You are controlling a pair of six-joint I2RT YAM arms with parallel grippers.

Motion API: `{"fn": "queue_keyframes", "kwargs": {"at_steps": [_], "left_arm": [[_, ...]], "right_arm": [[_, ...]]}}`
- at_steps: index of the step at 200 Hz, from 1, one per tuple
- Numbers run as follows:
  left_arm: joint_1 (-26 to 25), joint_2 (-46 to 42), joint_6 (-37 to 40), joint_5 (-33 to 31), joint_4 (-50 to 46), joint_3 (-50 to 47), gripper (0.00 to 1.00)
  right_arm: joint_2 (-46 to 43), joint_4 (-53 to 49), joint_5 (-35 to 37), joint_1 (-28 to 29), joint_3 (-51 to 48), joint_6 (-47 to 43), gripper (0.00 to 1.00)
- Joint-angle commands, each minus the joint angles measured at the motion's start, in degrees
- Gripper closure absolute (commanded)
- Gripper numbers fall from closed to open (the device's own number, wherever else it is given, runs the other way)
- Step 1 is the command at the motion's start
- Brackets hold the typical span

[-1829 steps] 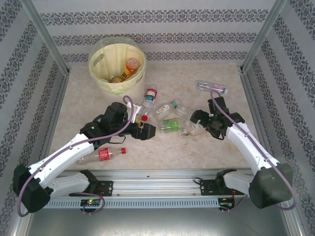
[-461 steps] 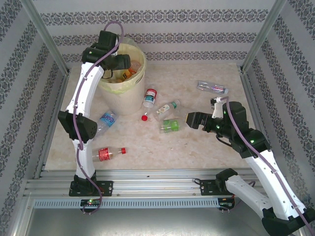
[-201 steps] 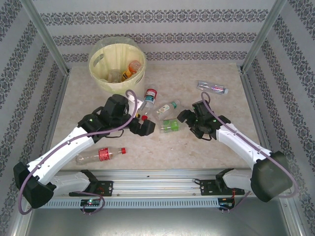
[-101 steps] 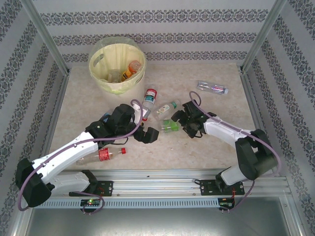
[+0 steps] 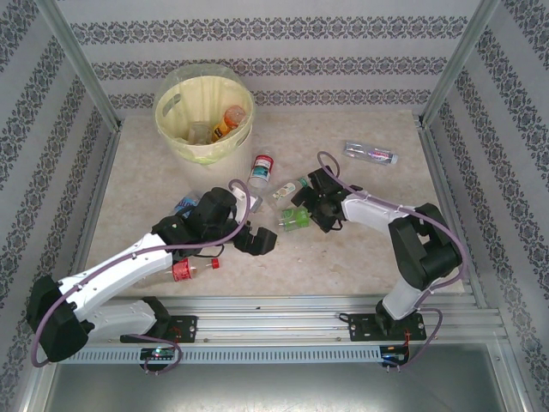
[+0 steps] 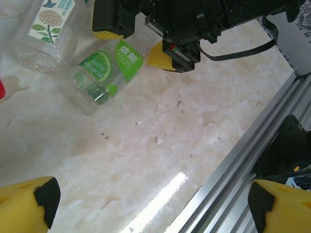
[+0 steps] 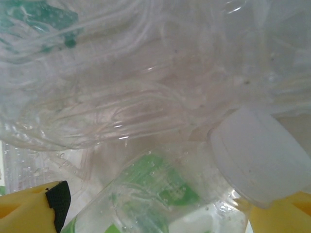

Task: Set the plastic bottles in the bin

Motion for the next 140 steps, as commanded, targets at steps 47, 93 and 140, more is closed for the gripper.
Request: {"fn": "queue_keyframes", "kwargs": {"at_steps": [47,93,140], "left_arm": [[-1.30,0.84,-1.27,-0.16,2.56,-0.97,0.00],[-1.30,1.57,-1.35,-0.08,2.83,-0.66,0.00],[-1.33,1.60,-1.18,-0.09,2.29,-0.31,0.00]], "right_arm": [[0.77,-7.00,0.51,-0.79,3.38,-7.33,0.21],[-0.39,-10.08,-1.54,-1.32,3.49,-13.74,0.30],[-3.42,-14.05,-4.08,-1.32,3.49,-24.80,0.35]]}}
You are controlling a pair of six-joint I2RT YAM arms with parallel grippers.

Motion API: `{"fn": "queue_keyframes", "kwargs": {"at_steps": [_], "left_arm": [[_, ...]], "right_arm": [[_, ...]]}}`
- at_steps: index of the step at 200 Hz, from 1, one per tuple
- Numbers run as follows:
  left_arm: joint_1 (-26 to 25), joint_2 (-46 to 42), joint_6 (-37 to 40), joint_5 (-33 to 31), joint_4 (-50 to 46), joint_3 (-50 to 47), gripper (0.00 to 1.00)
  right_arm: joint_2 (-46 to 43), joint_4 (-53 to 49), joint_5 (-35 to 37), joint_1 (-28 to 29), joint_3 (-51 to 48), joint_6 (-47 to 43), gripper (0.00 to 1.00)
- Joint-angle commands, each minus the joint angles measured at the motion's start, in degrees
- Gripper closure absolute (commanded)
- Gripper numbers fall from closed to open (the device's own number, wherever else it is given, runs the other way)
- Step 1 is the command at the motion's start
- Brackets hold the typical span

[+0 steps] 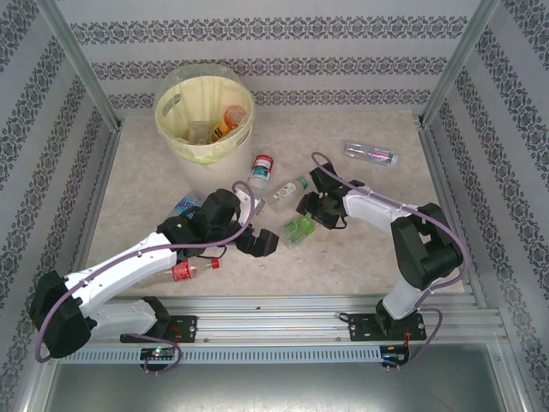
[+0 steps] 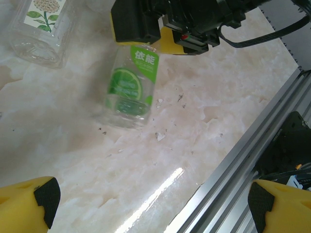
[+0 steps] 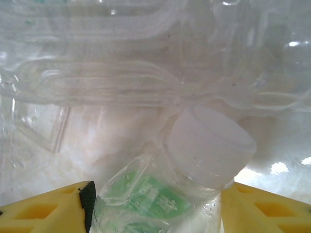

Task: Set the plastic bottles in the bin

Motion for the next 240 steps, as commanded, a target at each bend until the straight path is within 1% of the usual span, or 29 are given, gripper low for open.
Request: {"fn": "queue_keyframes", "kwargs": {"at_steps": [1,13,29,43,64,81,98,128,149,185,217,240], "left_arm": [[-0.96,-0.07,-0.50,-0.18,1.47,0.32,0.00],[-0.91,-0.12,-0.54,-0.26,1.48,0.35,0.00],[-0.93,-0.12,-0.55,-0.22,1.49,0.35,0.00],[-0.98,-0.06,-0.73,-0.16,1.70,0.45,0.00],[-0.98,0.02,-0.89,0.12,2.14,0.56,0.00],[-0.99,0.06,-1.00,0.27,2.21,0.86,0.00],[-0.99,0.06,-1.12,0.38,2.27,1.02,0.00],[-0.99,0.07,-1.42,0.64,2.89,0.81,0.00],[-0.98,-0.12,-1.78,0.84,2.98,0.81,0.00],[-1.08,-1.54,-2.68,0.59,3.40,-0.62,0.01],[-1.08,-2.41,-3.81,0.60,5.09,-2.43,0.01],[-1.08,-2.23,-4.31,0.96,5.77,-2.94,0.01]], "right_arm": [[-2.92,-4.68,-2.63,-0.40,0.80,-9.15,0.35],[-3.61,-6.39,-4.11,-0.24,0.75,-12.87,0.34],[-5.30,-9.27,-4.02,0.49,0.54,-17.72,0.33],[-6.85,-11.95,-2.81,0.92,0.34,-20.53,0.25],[-8.99,-15.55,-0.79,1.01,0.12,-21.53,0.19],[-10.36,-17.13,-0.08,1.10,0.01,-19.42,0.15],[-10.96,-19.21,2.15,1.44,0.14,-13.22,0.16],[-11.07,-14.38,3.85,4.03,-1.31,-2.51,0.16],[-8.74,-13.26,6.31,5.63,-0.21,2.01,0.16],[-5.16,-10.21,6.53,5.93,0.52,5.72,0.15],[-2.12,-8.11,5.98,5.91,1.30,6.60,0.15],[-0.09,-5.84,3.69,6.25,2.19,5.94,0.20]]}}
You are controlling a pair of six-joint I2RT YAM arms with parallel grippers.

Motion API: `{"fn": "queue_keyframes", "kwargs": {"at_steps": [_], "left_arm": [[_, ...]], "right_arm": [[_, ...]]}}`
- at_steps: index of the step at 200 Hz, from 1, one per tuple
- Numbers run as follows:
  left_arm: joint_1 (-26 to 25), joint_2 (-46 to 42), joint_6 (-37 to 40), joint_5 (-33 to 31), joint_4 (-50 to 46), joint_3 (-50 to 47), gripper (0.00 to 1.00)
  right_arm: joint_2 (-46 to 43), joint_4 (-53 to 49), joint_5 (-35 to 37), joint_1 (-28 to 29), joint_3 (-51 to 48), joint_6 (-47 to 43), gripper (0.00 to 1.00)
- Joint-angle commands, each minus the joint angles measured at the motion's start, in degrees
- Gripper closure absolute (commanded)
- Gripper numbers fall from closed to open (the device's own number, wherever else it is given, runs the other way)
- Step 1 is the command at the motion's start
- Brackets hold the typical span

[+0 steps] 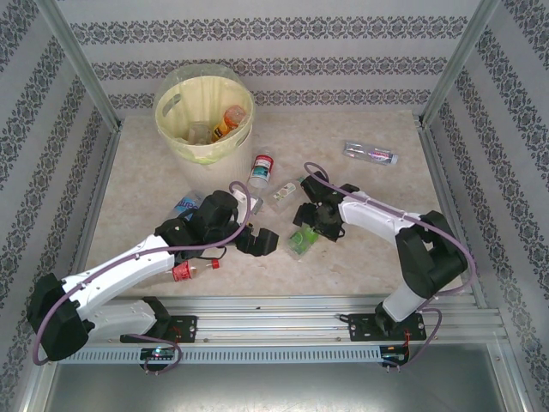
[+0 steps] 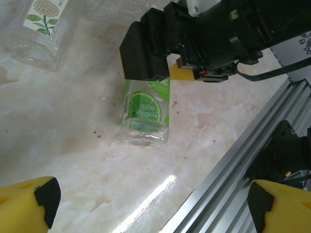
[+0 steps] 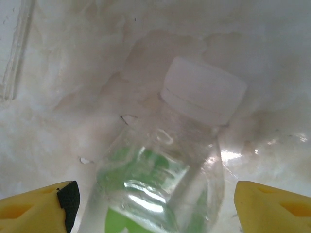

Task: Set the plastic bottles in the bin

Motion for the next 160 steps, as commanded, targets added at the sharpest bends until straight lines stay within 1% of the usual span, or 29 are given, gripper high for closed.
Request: {"fn": "queue_keyframes", "kwargs": {"at_steps": [1,23,58,78,100,136,160], "left_arm": [[-1.10,-0.83,-1.47,0.68,3.09,-1.05,0.01],[-1.06,-0.87,-1.61,0.63,3.21,-1.28,0.01],[-1.06,-0.74,-2.08,0.77,3.63,-1.61,0.01],[-1.06,-0.98,-2.49,0.98,3.80,-1.83,0.01],[-1.06,-1.53,-2.71,0.78,3.25,-2.02,0.01],[-1.06,-3.28,-3.30,-0.02,2.43,-3.00,0.01],[-1.06,-3.77,-3.41,-0.30,1.88,-3.17,0.01]], "right_arm": [[2.21,2.96,-0.99,0.49,2.01,1.16,0.20],[3.67,2.78,-1.58,1.51,3.49,0.13,0.23],[6.02,2.27,-2.26,2.85,6.09,-2.63,0.22],[7.82,-1.46,-0.86,3.79,8.95,-5.76,0.21],[10.05,-8.72,3.37,5.01,13.21,-7.73,0.19],[9.51,-10.49,5.95,5.58,12.63,-7.45,0.20],[10.26,-11.12,6.01,5.78,12.65,-7.82,0.24]]}}
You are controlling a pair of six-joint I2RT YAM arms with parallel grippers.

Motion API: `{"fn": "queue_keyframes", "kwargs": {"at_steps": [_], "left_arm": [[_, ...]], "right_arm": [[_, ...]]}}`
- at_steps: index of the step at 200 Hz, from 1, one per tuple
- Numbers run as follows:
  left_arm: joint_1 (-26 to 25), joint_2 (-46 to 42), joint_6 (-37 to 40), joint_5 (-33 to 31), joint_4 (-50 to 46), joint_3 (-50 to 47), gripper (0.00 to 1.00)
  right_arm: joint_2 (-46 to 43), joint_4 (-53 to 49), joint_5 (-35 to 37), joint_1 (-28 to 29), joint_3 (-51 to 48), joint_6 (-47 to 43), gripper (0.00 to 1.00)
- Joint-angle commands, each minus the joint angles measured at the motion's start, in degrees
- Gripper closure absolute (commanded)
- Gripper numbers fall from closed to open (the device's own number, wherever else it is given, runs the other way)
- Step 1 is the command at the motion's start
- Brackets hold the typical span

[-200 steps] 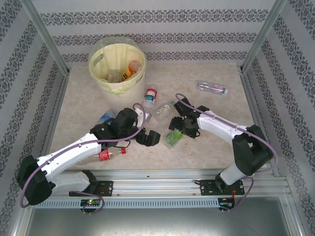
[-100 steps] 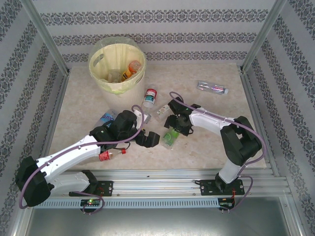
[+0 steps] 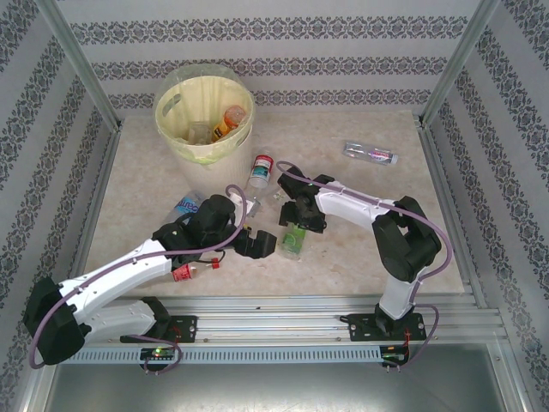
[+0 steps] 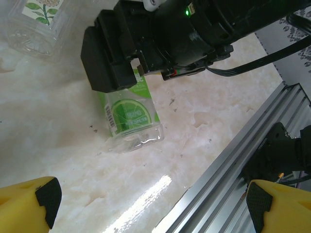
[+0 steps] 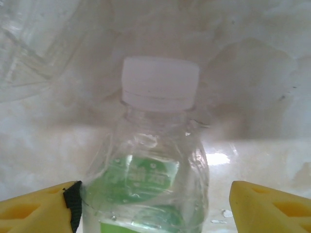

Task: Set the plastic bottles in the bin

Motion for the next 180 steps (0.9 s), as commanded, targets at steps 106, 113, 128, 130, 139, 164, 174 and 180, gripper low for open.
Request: {"fn": "queue_keyframes", "kwargs": {"at_steps": [106,113,128,130,139,164,174,180], "left_arm": [[-0.75,-2.27,-6.52,2.18,8.01,-4.10,0.01],[-0.74,-2.27,-7.56,2.77,9.86,-4.78,0.01],[-0.75,-1.90,-9.85,3.49,13.77,-6.18,0.00],[-0.75,-1.80,-10.02,3.59,14.34,-6.40,0.00],[-0.66,-1.49,-11.37,3.82,16.38,-7.00,0.00],[-0.60,-0.14,-14.51,3.89,21.25,-8.11,0.00],[-0.66,0.67,-15.65,4.00,22.52,-8.00,0.00],[-0.66,1.28,-16.25,4.19,23.29,-7.90,0.00]], "right_arm": [[-7.32,6.29,-0.83,0.09,-3.06,-5.79,0.46],[-8.87,7.43,-2.00,-0.23,-3.80,-6.41,0.46],[-12.41,9.36,-4.25,-0.71,-4.91,-7.69,0.46],[-12.85,9.50,-4.37,-0.72,-5.07,-7.86,0.46],[-14.69,9.89,-5.32,-0.87,-5.31,-8.57,0.46],[-19.59,11.09,-8.25,-1.02,-6.04,-10.16,0.46],[-21.33,11.60,-9.73,-0.99,-6.39,-10.46,0.46],[-22.25,11.91,-10.36,-0.92,-6.57,-10.44,0.46]]}}
